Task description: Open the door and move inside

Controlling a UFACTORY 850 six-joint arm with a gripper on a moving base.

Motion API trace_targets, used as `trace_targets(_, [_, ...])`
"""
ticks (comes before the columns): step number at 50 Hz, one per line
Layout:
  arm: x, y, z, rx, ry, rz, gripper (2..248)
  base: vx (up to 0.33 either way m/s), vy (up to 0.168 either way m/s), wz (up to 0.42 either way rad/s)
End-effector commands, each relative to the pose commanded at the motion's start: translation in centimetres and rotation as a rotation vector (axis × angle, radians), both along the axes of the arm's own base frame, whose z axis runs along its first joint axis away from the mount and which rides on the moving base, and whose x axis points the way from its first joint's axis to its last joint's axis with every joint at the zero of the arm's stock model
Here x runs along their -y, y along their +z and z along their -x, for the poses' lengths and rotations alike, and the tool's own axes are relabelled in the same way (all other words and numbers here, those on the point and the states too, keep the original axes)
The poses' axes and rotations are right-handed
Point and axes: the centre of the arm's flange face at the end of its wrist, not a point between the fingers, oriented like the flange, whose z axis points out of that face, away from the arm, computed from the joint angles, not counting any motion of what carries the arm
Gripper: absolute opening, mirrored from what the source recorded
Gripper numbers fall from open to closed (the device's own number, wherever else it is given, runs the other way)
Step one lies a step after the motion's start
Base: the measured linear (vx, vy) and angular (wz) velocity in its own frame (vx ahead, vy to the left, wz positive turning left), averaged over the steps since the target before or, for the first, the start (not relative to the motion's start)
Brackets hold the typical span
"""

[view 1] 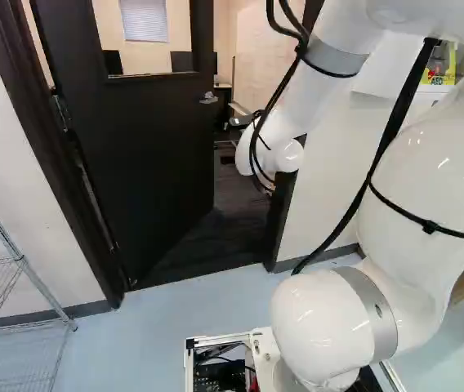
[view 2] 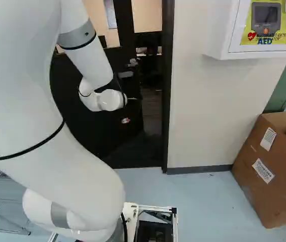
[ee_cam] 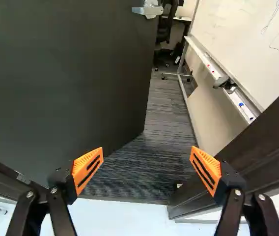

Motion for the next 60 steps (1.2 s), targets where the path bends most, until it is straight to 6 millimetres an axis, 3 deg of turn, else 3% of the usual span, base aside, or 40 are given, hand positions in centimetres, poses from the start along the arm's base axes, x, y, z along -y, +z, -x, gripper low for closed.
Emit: trace_targets(60, [0.27,-0.01,0.29,0.000,-0.006,0.000,247,0.022,0.011,-0.008])
